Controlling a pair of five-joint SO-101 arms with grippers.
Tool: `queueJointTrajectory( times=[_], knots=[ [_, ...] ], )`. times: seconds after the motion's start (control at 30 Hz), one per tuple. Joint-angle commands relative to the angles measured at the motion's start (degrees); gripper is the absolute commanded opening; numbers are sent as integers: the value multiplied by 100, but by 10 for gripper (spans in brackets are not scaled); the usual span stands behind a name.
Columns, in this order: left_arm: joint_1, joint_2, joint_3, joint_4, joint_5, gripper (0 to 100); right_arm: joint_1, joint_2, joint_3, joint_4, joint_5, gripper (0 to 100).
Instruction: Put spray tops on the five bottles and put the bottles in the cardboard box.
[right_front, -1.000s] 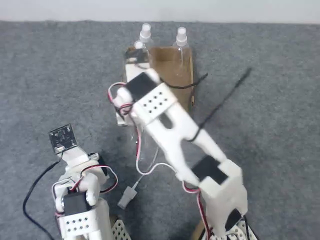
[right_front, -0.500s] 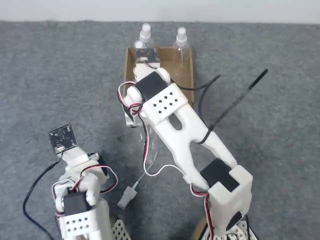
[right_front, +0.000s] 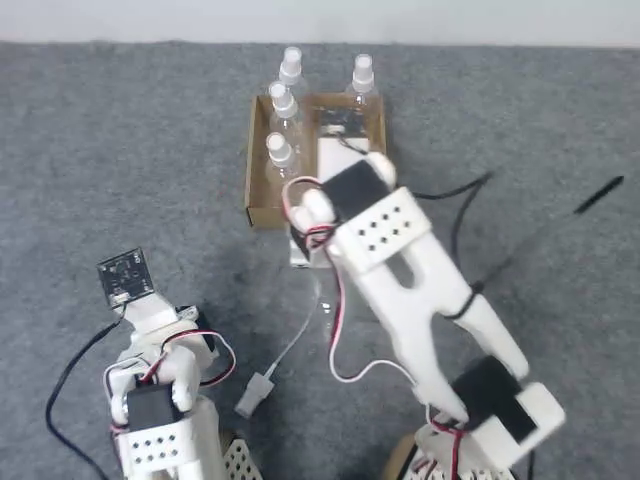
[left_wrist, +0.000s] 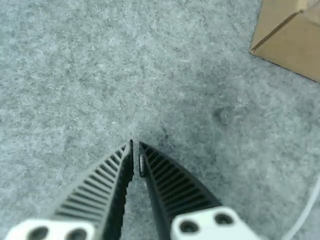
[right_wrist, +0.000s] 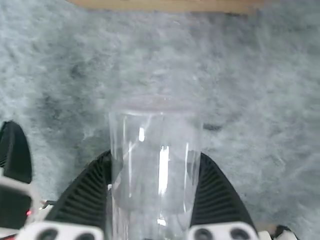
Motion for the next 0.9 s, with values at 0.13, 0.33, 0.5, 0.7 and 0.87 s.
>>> queueJointTrajectory(
  times=[0.13,0.33,0.5,0.7,0.87],
  knots=[
    [-26,-114,-48,18,-18,13,664,-945,774,224,-9,6],
    [-26,-114,-48,18,-18,13,690,-1429,1275,215,-9,6],
    [-26,-114,-48,18,-18,13,716,-1824,1714,4,-26,6],
    [-26,-114,-48,18,-18,13,840,-2334,2796,-910,-809,6],
    [-26,-114,-48,18,-18,13,1112,-2782,3701,-1648,-1468,6]
  ],
)
